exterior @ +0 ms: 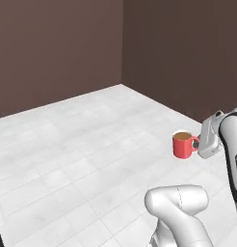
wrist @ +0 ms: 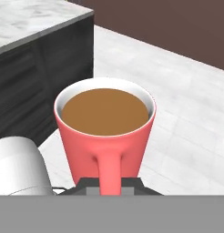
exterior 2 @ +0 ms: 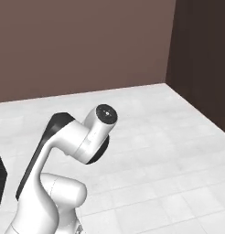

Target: Pick up the brewed coffee from the coffee machine and place it next to the breakfast plate on the dining counter.

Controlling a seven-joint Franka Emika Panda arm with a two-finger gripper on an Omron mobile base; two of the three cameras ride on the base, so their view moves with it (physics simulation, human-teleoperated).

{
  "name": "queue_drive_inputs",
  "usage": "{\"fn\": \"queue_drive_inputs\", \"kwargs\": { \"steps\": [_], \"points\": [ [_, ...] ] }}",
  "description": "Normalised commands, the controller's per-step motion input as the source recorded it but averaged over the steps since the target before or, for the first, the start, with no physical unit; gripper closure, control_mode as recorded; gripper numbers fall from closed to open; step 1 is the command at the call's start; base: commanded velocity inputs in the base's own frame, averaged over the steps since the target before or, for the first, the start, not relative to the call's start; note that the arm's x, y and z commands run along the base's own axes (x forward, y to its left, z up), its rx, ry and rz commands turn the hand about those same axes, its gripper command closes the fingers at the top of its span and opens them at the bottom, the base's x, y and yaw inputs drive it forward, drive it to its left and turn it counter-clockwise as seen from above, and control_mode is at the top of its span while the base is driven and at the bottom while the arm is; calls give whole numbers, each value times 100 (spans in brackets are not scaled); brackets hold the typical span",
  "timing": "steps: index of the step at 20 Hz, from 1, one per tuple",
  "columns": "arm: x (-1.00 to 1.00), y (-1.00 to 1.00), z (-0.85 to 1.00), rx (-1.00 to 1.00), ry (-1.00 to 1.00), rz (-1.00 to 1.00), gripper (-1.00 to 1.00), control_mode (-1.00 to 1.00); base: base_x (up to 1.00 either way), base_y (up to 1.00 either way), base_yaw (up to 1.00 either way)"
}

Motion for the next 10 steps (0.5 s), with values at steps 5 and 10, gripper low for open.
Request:
{"fn": "queue_drive_inputs", "kwargs": {
  "steps": [5, 10],
  "points": [
    [0, 0, 0, 0, 0, 0, 100, 100, 100, 0, 50],
    [0, 0, 0, 0, 0, 0, 100, 100, 100, 0, 50]
  ]
}}
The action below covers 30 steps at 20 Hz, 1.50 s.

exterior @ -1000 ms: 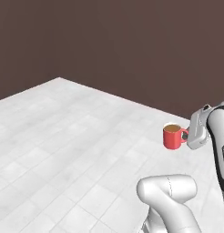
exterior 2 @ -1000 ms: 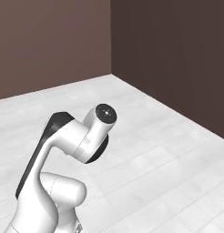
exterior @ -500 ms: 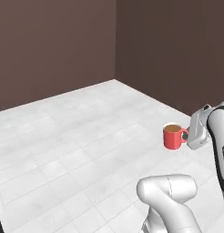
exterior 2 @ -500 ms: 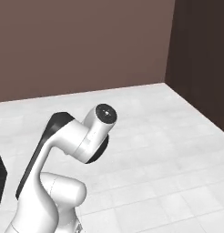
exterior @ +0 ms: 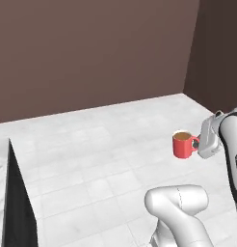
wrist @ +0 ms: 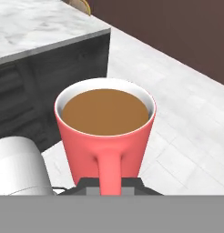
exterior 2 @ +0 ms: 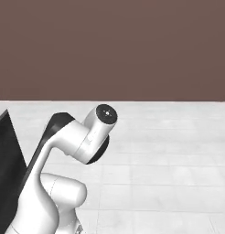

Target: Pick up the brewed coffee from the coffee machine and place it next to the breakfast plate on the dining counter.

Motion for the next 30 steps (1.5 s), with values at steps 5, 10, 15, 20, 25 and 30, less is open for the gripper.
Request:
{"fn": "queue_drive_inputs", "kwargs": {
  "steps": [5, 10, 15, 20, 25, 30],
  "points": [
    [0, 0, 0, 0, 0, 0, 100, 100, 100, 0, 53],
    [0, 0, 0, 0, 0, 0, 100, 100, 100, -4, 64],
    [0, 0, 0, 0, 0, 0, 100, 100, 95, -42, 66],
    [0, 0, 0, 0, 0, 0, 100, 100, 80, -68, 59],
    [0, 0, 0, 0, 0, 0, 100, 100, 57, -93, 52],
    [0, 0, 0, 0, 0, 0, 100, 100, 65, -90, 50]
  ]
}}
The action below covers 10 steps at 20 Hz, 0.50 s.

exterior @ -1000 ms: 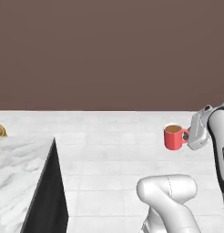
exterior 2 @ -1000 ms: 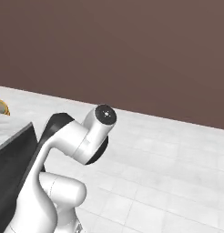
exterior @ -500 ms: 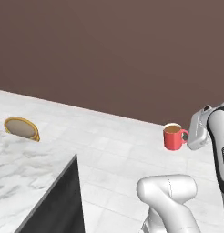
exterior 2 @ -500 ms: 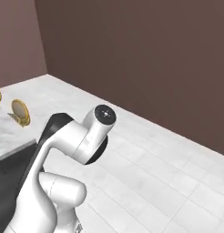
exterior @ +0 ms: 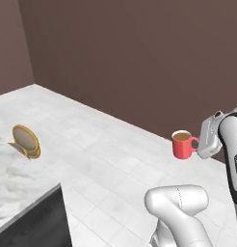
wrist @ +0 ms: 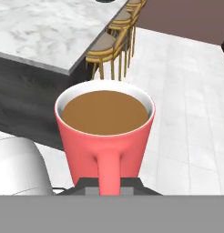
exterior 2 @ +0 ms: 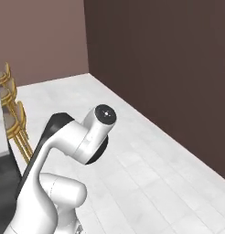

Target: Pick up the brewed coffee from the coffee machine and place it next to the breakfast plate on the dining counter.

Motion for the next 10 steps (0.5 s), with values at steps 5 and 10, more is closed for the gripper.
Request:
{"fn": "queue_drive_inputs", "kwargs": {
  "steps": [5, 10],
  "points": [
    [0, 0, 0, 0, 0, 0, 100, 100, 76, -88, 50],
    [0, 0, 0, 0, 0, 0, 100, 100, 94, -84, 46]
  ]
}}
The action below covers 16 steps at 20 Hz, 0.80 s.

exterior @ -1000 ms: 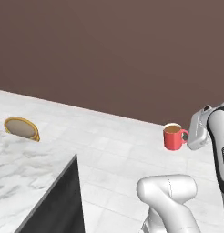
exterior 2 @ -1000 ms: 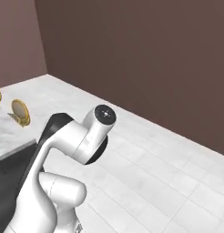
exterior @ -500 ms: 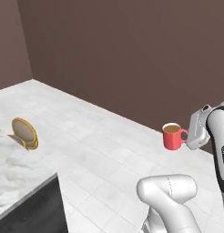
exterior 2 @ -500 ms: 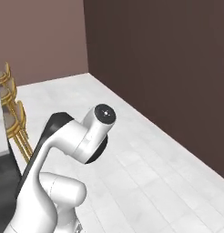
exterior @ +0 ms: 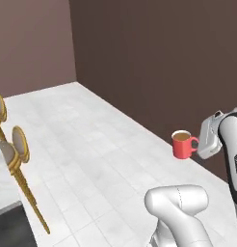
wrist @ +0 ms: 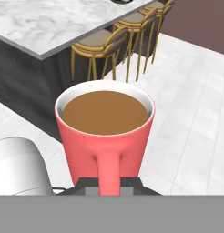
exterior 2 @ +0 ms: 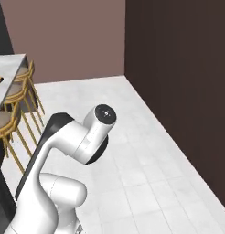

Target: Pick up the brewed coffee from the coffee machine and place it next to the breakfast plate on the dining counter.

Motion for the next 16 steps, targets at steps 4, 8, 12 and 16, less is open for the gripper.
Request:
{"fn": "queue_drive_inputs", "kwargs": {
  "steps": [4, 8, 12, 16],
  "points": [
    [0, 0, 0, 0, 0, 0, 100, 100, 100, -69, 45],
    [0, 0, 0, 0, 0, 0, 100, 100, 100, -44, 49],
    [0, 0, 0, 0, 0, 0, 100, 100, 100, -18, 54],
    [0, 0, 0, 0, 0, 0, 100, 100, 100, -13, 55]
  ]
}}
